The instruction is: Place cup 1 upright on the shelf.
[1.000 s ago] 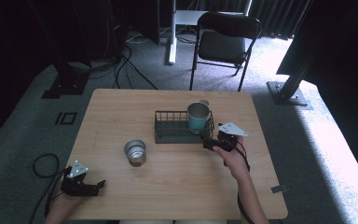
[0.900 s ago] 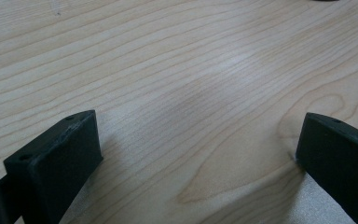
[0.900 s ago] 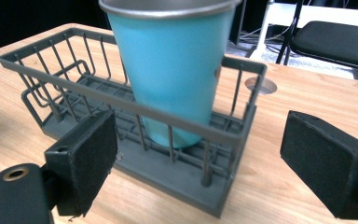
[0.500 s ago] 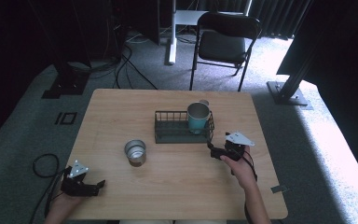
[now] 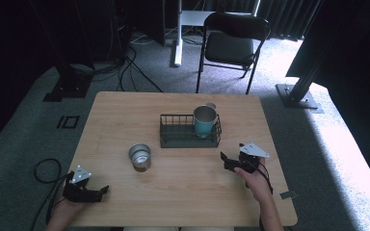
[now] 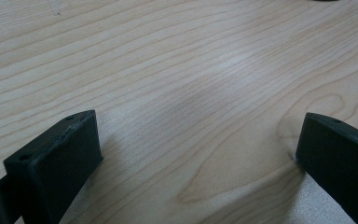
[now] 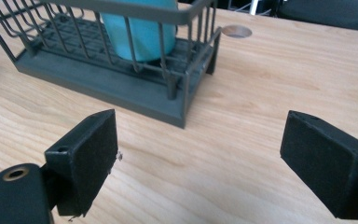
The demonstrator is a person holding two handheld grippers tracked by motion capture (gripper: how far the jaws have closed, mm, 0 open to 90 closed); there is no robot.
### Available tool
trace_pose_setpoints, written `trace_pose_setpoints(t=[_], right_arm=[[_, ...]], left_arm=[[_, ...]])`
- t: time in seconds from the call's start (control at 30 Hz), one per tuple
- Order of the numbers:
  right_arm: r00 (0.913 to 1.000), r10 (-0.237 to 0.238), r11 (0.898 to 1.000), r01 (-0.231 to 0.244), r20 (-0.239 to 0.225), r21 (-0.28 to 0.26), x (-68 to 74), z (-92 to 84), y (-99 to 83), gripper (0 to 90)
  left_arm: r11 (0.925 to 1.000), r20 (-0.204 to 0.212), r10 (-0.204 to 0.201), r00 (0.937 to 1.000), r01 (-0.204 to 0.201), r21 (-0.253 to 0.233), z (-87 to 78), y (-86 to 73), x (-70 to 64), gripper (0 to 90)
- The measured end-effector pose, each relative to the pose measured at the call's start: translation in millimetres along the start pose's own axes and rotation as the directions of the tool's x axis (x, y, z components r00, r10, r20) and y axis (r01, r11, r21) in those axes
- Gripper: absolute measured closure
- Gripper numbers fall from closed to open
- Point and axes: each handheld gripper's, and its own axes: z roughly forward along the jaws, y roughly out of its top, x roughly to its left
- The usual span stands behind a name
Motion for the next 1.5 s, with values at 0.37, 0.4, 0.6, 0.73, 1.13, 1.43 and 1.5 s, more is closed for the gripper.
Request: trace_pose_setpoints(t=[0.37, 0.4, 0.6, 0.73, 1.13, 1.43, 1.5], right_arm=[[0.9997, -0.009, 0.999, 0.009, 0.021, 0.034, -9.1, -7.8, -19.3, 10.8], [0.9997, -0.007, 0.999, 0.006, 0.021, 0.037, -10.3, -9.2, -21.2, 10.8], [0.9998, -0.017, 0.997, 0.015, 0.014, 0.075, -14.0, -15.9, -29.1, 10.8], [0.9999, -0.014, 0.996, 0.013, 0.006, 0.093, -16.2, -20.4, -34.5, 10.8], [1.0, -0.01, 0.986, 0.009, 0.002, 0.167, -25.2, -37.8, -48.5, 10.8], [0.9994, 0.008, 0.98, -0.014, 0.034, 0.199, -37.0, -51.6, -58.6, 10.8], [0.9992, 0.005, 0.979, -0.013, 0.039, 0.205, -38.7, -54.6, -60.4, 10.8]], left_arm=[[1.0, 0.0, -0.001, 1.0, 0.001, -0.002, 0.1, -0.1, -0.1, 0.4], [1.0, 0.0, -0.001, 1.0, 0.001, -0.002, 0.1, -0.1, 0.0, 0.4], [1.0, 0.0, -0.001, 1.0, 0.001, -0.002, 0.1, -0.1, -0.1, 0.4], [1.0, 0.0, -0.001, 1.0, 0.001, -0.002, 0.1, -0.1, 0.0, 0.4], [1.0, 0.0, -0.001, 1.0, 0.001, -0.002, 0.1, -0.1, -0.1, 0.4], [1.0, -0.001, -0.001, 1.0, 0.001, -0.002, 0.1, -0.1, -0.1, 0.4], [1.0, 0.0, -0.001, 1.0, 0.001, -0.002, 0.1, -0.1, -0.1, 0.4]])
